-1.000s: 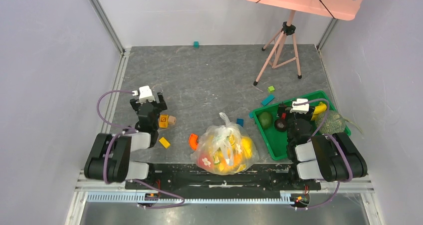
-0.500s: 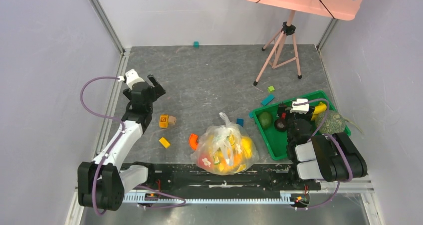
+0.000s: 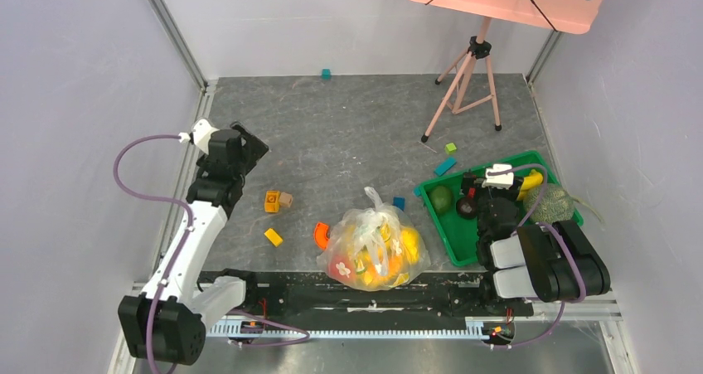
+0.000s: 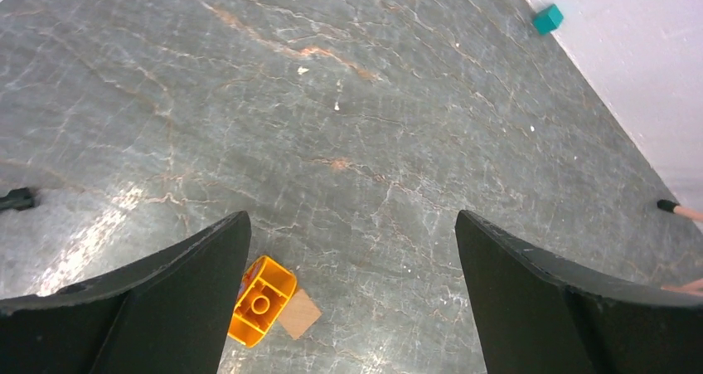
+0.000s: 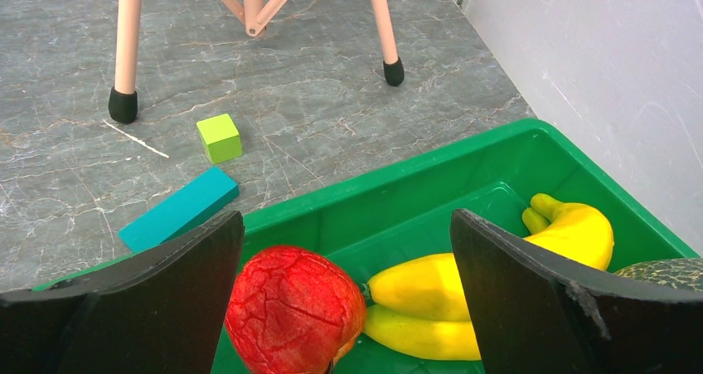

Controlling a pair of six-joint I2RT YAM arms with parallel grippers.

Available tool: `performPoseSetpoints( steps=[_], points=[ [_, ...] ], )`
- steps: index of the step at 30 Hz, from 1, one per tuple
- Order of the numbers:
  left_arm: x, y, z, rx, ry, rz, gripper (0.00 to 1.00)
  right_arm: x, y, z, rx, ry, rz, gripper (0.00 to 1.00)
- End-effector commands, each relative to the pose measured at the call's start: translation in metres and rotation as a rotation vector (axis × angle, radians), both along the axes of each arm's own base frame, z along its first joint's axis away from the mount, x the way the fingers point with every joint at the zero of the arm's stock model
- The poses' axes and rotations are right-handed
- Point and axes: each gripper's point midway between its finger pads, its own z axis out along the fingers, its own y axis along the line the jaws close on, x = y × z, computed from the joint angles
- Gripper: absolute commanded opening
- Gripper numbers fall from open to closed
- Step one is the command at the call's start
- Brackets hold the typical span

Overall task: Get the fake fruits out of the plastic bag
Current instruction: Untie the plastic bag at the center of the board.

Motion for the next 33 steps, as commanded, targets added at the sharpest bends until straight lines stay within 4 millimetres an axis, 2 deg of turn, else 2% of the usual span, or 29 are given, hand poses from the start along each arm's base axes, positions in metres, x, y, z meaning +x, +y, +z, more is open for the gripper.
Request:
performPoseSetpoints(
  steps=[1,7,10,17,20,27,31,33],
  points=[
    [-0.014,0.009,0.005,-0.043,-0.009,0.069,1.00,-0.025,-0.006,-0.021,-0.016,0.049,-0.015,0.98],
    [-0.024,-0.007,0.030,-0.063,-0.017,-0.038,1.00,-0.019,-0.011,-0.020,-0.010,0.074,-0.048,0.98],
    [-0.030,-0.015,0.040,-0.048,-0.008,-0.116,1.00,-0.014,-0.006,-0.017,-0.020,0.098,-0.020,0.98],
    [-0.033,-0.034,0.035,-0.007,0.074,-0.289,1.00,0.003,-0.001,0.012,0.049,0.112,-0.028,0.98],
    [-0.034,-0.044,0.032,-0.014,0.090,-0.357,1.00,0.007,0.001,0.025,0.118,0.111,-0.038,0.98],
    [-0.034,-0.053,0.037,0.016,0.104,-0.435,1.00,0.011,0.013,0.049,0.217,0.149,-0.009,0.98],
    [-0.039,-0.086,0.039,0.013,0.121,-0.552,1.00,0.015,0.027,0.065,0.262,0.218,0.051,0.98],
    [-0.043,-0.105,0.038,0.078,0.141,-0.580,0.99,0.015,0.051,0.067,0.262,0.263,0.187,0.98]
  ],
)
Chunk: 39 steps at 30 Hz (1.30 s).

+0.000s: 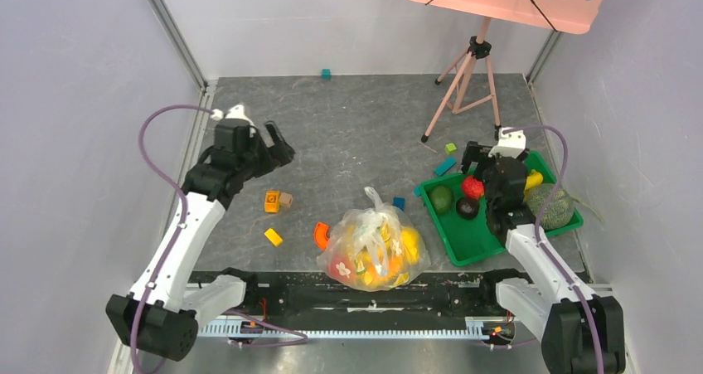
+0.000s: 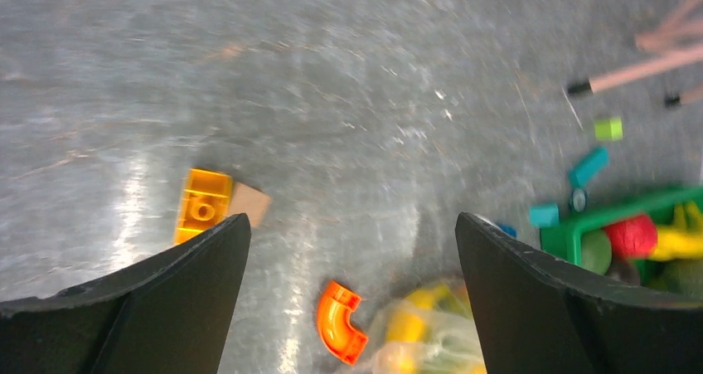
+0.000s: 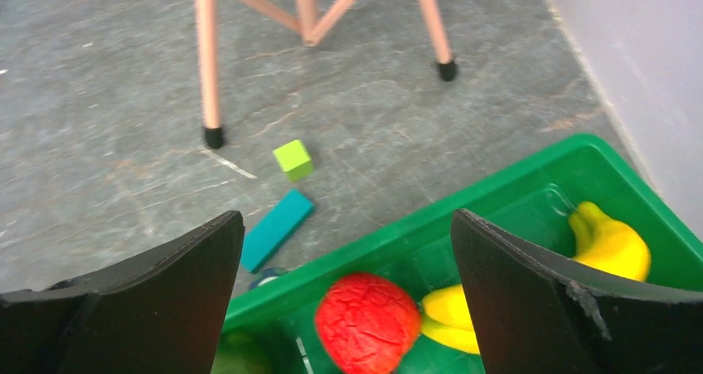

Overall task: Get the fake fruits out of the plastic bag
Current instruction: Untie the plastic bag at the center of the board.

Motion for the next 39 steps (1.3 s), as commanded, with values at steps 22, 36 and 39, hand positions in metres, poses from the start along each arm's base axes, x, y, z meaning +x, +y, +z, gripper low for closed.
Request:
performPoseSetpoints(
  steps=[22,36,39],
  points=[
    [-0.110,-0.222,-0.023,0.153,0.076,-0.768,0.89,-0.055,0.106,0.006,0.218,0.117,0.592,0.98],
    [-0.120,-0.233,-0.059,0.232,0.166,-0.851,0.75,-0.062,0.102,0.008,0.210,0.125,0.582,0.98],
    [-0.123,-0.234,-0.064,0.230,0.182,-0.865,0.73,-0.062,0.103,0.008,0.211,0.125,0.583,0.98]
  ],
)
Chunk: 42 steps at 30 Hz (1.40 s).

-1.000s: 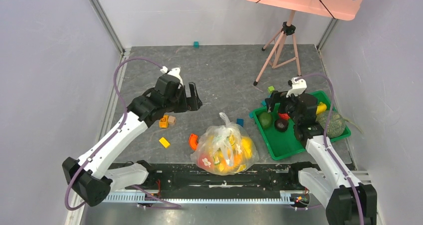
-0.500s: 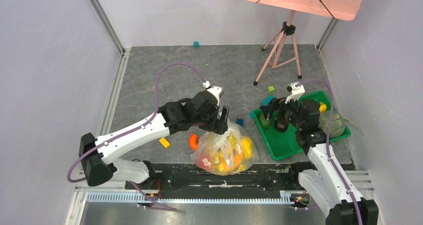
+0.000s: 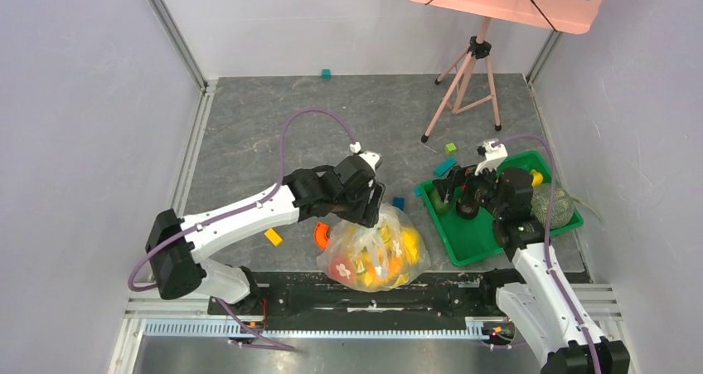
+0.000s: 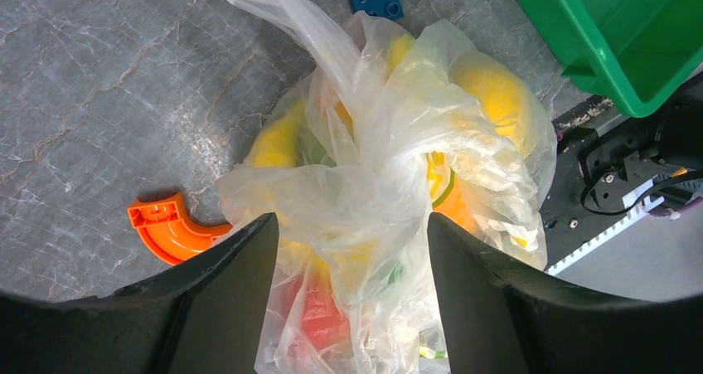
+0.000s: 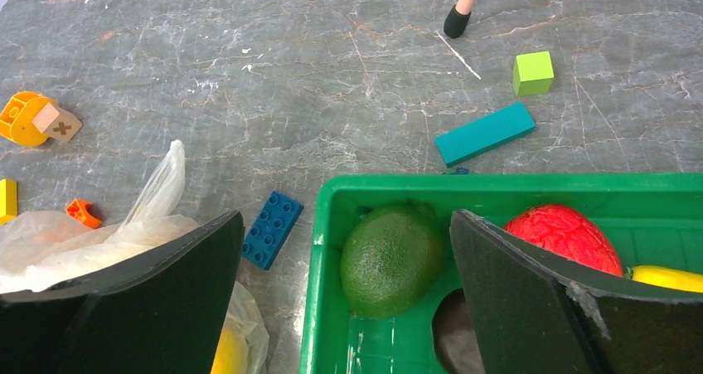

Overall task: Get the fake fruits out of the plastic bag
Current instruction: Untie the plastic bag at the center of the board.

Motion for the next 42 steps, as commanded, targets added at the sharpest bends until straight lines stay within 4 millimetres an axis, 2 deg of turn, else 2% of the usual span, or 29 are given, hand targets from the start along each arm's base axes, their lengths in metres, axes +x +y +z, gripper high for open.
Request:
performPoseSetpoints(
  steps=[1,4,10,14,17,20,22,24,29,35,38,42],
  points=[
    [-0.003,-0.007,0.001,-0.008,-0.011,-0.066,0.71,0.000,0.001,0.007,0.010,-0.019,0.003,0.98],
    [-0.003,-0.008,-0.003,0.001,-0.005,-0.072,0.61,0.001,-0.001,0.006,0.006,-0.016,-0.006,0.98],
    [-0.001,-0.011,-0.002,0.001,-0.009,-0.075,0.24,0.000,-0.001,0.010,0.010,-0.020,-0.013,0.98],
    [-0.001,-0.013,-0.002,0.002,-0.012,-0.094,0.03,-0.005,0.010,0.016,0.039,-0.029,0.054,0.98],
    [0.000,-0.014,0.005,-0.014,-0.039,-0.118,0.02,-0.019,0.038,0.032,0.128,-0.076,0.220,0.98],
    [0.005,-0.015,0.016,-0.035,-0.087,-0.123,0.02,-0.046,0.073,0.054,0.278,-0.125,0.429,0.98],
    [0.010,-0.015,0.023,-0.041,-0.118,-0.113,0.02,-0.063,0.095,0.060,0.311,-0.135,0.528,0.98],
    [0.013,-0.016,0.027,-0.047,-0.132,-0.113,0.02,-0.068,0.109,0.058,0.280,-0.128,0.538,0.98],
    [0.012,-0.021,0.027,-0.066,-0.133,-0.127,0.02,-0.075,0.132,0.030,0.180,-0.018,0.556,0.99],
    [0.013,-0.020,0.031,-0.094,-0.157,-0.126,0.02,-0.080,0.143,-0.010,0.097,0.071,0.543,0.81],
    [0.015,-0.018,0.031,-0.085,-0.167,-0.117,0.02,-0.084,0.148,-0.018,0.081,0.090,0.563,0.71],
    [0.021,-0.011,0.033,-0.069,-0.198,-0.082,0.02,-0.078,0.147,-0.020,0.056,0.089,0.533,0.42]
  ],
)
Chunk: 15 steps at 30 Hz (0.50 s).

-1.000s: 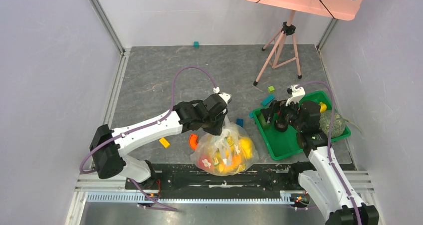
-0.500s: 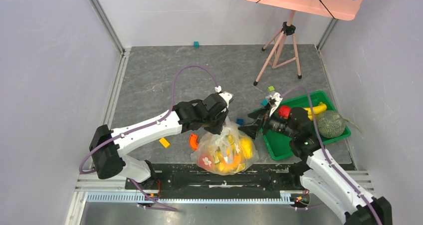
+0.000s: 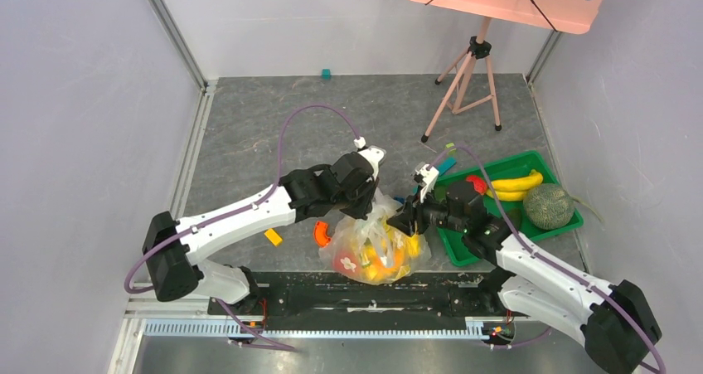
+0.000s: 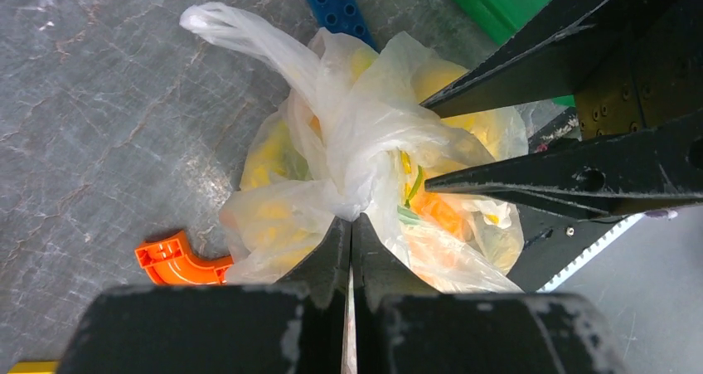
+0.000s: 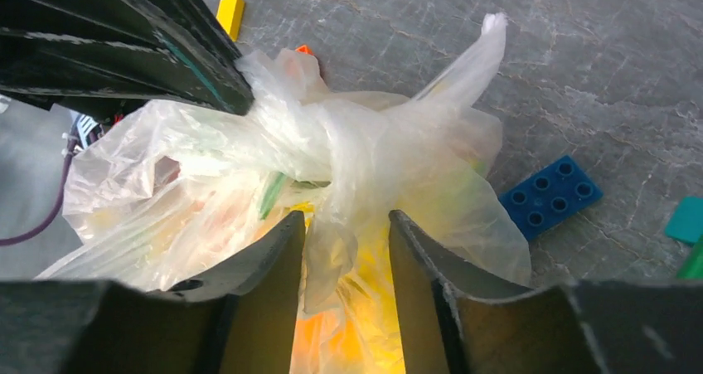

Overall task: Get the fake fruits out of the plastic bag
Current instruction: Untie the plastic bag at the center of the board.

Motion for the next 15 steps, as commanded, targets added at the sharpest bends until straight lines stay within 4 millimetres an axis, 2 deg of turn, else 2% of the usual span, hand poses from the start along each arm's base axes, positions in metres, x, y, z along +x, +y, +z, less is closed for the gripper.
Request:
performPoseSetpoints(
  steps=[1,5,6,10,15],
  points=[
    [0.017,0.006,0.021,-0.016,-0.133,0.025,0.02,0.015,-0.003,0.009,-0.023,-0.052,-0.066,0.33],
    [0.036,0.032,0.035,-0.005,-0.198,0.141,0.02,0.042,-0.021,0.020,-0.047,-0.089,-0.250,0.05],
    [0.044,0.041,0.039,-0.010,-0.204,0.184,0.02,0.047,-0.026,0.023,-0.045,-0.092,-0.298,0.02],
    [0.071,0.085,0.051,-0.073,-0.196,0.367,0.02,0.066,-0.043,0.037,-0.016,-0.092,-0.477,0.00],
    [0.083,0.137,0.045,-0.094,-0.185,0.580,0.02,0.079,-0.065,0.042,0.046,-0.048,-0.676,0.00]
  ],
)
